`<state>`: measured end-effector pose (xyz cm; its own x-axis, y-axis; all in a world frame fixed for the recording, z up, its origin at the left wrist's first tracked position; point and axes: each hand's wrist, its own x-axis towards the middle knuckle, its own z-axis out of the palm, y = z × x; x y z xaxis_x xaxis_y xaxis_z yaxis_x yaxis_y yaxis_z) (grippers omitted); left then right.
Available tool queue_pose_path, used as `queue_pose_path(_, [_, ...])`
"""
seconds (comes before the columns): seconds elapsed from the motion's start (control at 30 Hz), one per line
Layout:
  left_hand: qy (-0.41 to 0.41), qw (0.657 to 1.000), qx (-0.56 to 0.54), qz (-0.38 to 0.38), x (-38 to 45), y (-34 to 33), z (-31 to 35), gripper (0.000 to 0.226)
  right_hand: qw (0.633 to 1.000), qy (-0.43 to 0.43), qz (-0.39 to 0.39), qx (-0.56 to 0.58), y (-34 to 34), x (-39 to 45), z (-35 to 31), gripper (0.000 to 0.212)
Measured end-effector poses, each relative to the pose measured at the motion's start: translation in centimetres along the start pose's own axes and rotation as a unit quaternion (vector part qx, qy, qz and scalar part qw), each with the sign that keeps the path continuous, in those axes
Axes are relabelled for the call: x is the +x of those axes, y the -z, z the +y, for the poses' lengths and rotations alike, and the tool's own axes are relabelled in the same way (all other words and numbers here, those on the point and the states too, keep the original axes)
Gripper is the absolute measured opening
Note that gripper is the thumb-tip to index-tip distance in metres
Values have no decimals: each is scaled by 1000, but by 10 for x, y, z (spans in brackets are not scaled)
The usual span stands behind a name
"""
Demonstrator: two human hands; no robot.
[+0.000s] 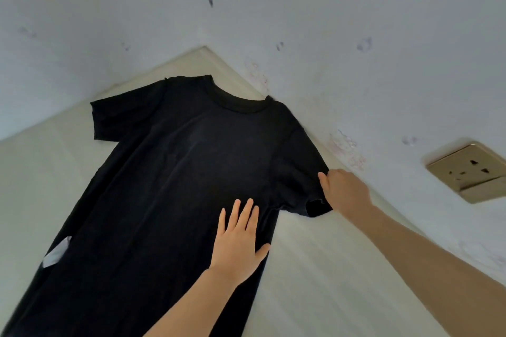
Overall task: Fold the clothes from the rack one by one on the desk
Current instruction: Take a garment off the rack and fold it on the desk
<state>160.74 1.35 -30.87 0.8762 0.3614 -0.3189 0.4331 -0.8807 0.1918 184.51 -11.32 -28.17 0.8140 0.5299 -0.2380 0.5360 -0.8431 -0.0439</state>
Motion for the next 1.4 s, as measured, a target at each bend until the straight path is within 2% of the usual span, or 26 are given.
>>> queue_pose_path(0.1, [-3,999,-26,30,-9,3,12,78,999,-26,-15,18,3,11,-2,41])
queue_pose_path(0.23, [-1,990,-47,131,-10,-3,23,57,991,-91,-56,78,-2,25,-9,56])
queue_pose_path(0.3, [14,991,-40,129,-9,-2,28,50,988,-110,-59,95,-3,27,-14,61])
queue_pose_path(0.37, [29,992,-41,114,-6,-4,31,45,986,-111,-71,102,-5,29,-16,53])
queue_pose_path(0.47, [40,988,-75,130,-2,-3,31,25,978,-102,-80,162,-6,35,-14,15])
queue_pose_path(0.53, [36,984,-106,141,-2,-1,29,17,963,-113,-48,241,0,38,-15,29])
queue_pose_path(0.6, [37,975,-171,137,-4,4,23,9,922,-141,-32,358,16,36,-22,28])
queue_pose_path(0.7, [41,960,-253,113,-9,13,12,9,832,-220,-42,507,41,44,-32,11])
queue_pose_path(0.77, [48,951,-284,113,-13,21,5,9,792,-235,-48,562,50,60,-34,20])
queue_pose_path(0.87, [91,918,-374,92,-16,36,-8,13,702,-242,-91,664,70,76,-57,50])
queue_pose_path(0.9, [114,902,-411,73,-17,40,-12,14,681,-220,-109,690,81,73,-73,48])
queue_pose_path(0.97, [159,867,-470,44,-18,45,-27,14,655,-163,-134,726,97,69,-109,26])
queue_pose_path(1.03, [195,827,-526,40,-21,45,-44,13,626,-140,-147,753,103,67,-140,5])
queue_pose_path(1.07, [220,801,-556,38,-22,43,-54,12,613,-136,-156,763,100,70,-154,3])
queue_pose_path(1.13, [269,749,-605,31,-27,39,-71,10,609,-140,-174,761,91,71,-174,9])
queue_pose_path(1.2, [301,722,-622,34,-30,33,-86,10,618,-148,-202,746,78,76,-190,29])
queue_pose_path(1.27, [320,707,-630,44,-32,30,-95,9,634,-150,-216,727,69,77,-201,37])
queue_pose_path(1.33, [322,696,-640,41,-34,28,-98,9,649,-149,-209,717,67,79,-212,28])
queue_pose_path(1.4, [312,717,-623,24,-35,25,-98,19,677,-154,-197,692,65,84,-219,30])
